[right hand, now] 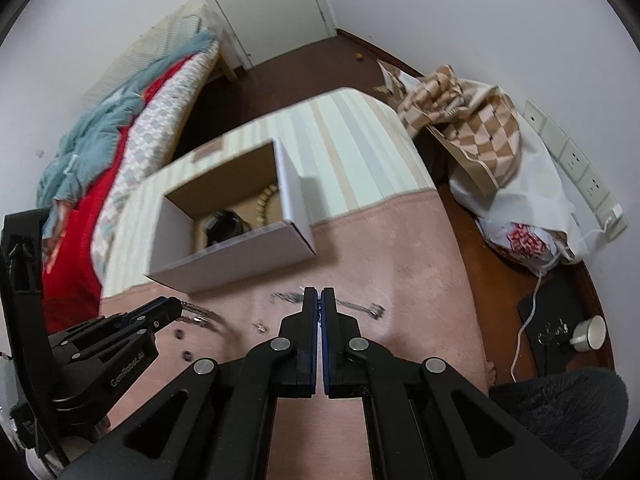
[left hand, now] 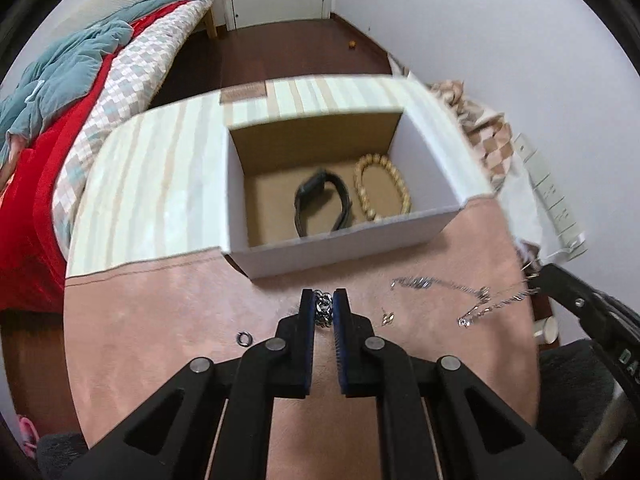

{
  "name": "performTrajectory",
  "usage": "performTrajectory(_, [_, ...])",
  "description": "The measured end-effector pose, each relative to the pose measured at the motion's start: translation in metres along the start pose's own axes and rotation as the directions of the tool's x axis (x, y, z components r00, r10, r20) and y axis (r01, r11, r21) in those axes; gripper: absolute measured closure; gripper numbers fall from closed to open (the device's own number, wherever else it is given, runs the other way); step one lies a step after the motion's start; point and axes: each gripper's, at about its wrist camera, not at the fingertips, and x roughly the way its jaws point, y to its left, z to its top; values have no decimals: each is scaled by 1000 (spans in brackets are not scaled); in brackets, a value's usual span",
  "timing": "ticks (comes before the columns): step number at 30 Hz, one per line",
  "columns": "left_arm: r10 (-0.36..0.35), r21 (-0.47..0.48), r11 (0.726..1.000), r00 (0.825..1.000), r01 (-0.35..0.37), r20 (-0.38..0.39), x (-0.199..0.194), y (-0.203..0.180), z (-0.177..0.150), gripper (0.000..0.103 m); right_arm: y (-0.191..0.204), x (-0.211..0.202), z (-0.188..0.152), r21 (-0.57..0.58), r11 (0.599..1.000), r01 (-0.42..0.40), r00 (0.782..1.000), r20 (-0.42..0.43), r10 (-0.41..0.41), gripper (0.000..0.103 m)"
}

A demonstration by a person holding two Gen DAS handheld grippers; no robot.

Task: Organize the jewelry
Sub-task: 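Carry both chains into the white box and open both grippers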

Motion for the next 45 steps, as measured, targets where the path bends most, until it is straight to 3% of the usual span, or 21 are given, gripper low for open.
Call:
performTrajectory(10, [-105,-9,994,985,107,140,-79,11,57,97,40,-48,65,-69,988,-138,987,74,143,102])
performTrajectory(15, [-108,-8,994,980,111,169,-82,20,94,97,65,-48,106,-133,980,-149,982,93,162,102])
performTrajectory(22, [-61,-13,998,997,62,53,-22,39,125,97,89,3,136,-196,974,-111,992,28,119,102])
performTrajectory(28, [-44,-24,999,997,43,-58,35,51,132,97,94,65,146,-217,973,-84,995,-64,71,102])
performTrajectory(35, [-71,-103,993,991,59,-113,56,65,138,93,97,109,150,-261,960,-104,983,-176,59,102])
performTrajectory(39, [-11,-102,995,996,2,-91,49,68,142,91,95,121,149,-269,958,-98,973,-227,36,101])
performTrajectory(41, [38,-90,995,997,-44,-74,44,69,143,83,93,120,147,-281,957,-73,974,-227,7,101])
performTrajectory(42, [59,-86,994,997,-64,-59,40,69,141,67,91,118,145,-287,956,-63,975,-221,-2,101])
performTrajectory(43, [77,-87,993,996,-81,-46,38,71,140,43,89,116,144,-293,955,-52,977,-215,-12,101])
performTrajectory(45, [110,-95,989,994,-111,-16,32,74,135,20,85,111,140,-301,953,-23,979,-201,-40,92])
